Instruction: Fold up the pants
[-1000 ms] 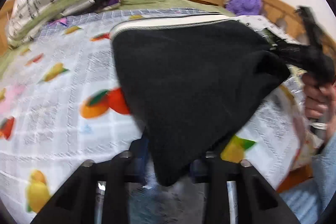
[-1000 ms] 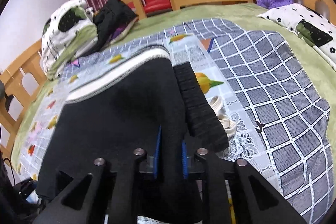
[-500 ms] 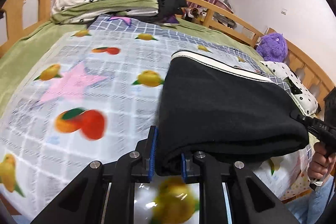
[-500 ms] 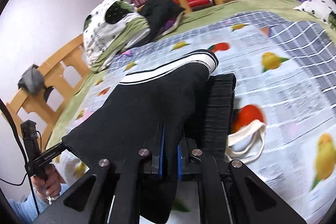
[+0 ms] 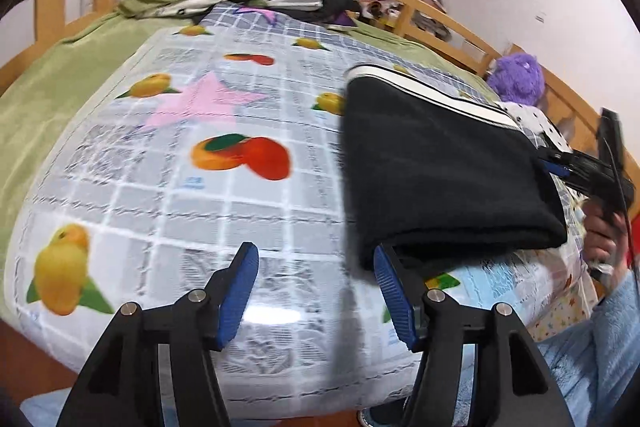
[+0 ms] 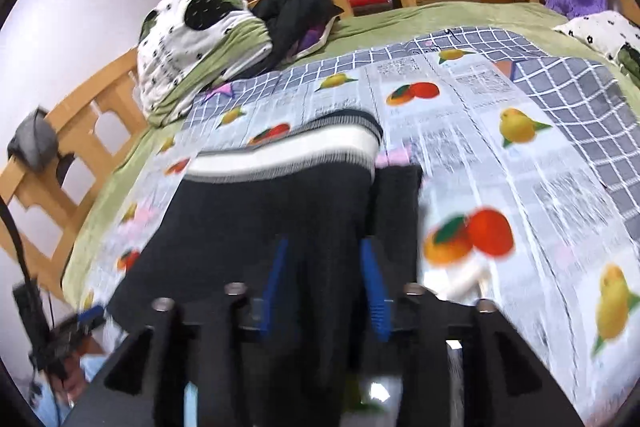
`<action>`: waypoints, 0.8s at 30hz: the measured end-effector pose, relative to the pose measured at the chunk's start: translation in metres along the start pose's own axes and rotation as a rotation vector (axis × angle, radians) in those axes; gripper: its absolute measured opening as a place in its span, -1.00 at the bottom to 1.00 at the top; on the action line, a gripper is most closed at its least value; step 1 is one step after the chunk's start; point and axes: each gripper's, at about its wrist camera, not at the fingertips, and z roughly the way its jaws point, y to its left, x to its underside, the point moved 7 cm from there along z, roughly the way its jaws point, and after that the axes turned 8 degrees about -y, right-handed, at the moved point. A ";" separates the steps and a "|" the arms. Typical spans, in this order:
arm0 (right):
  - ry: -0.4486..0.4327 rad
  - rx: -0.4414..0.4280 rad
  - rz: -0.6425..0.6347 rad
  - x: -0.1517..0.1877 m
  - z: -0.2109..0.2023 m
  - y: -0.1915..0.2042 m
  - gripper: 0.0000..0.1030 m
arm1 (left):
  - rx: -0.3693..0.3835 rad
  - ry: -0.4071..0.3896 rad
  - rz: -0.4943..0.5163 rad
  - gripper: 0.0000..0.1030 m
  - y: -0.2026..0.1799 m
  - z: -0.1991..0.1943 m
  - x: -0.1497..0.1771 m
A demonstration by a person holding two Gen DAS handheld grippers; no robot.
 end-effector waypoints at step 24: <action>-0.066 0.040 -0.084 0.040 -0.049 0.026 -0.57 | 0.221 -0.030 0.140 0.17 -0.104 0.023 -0.040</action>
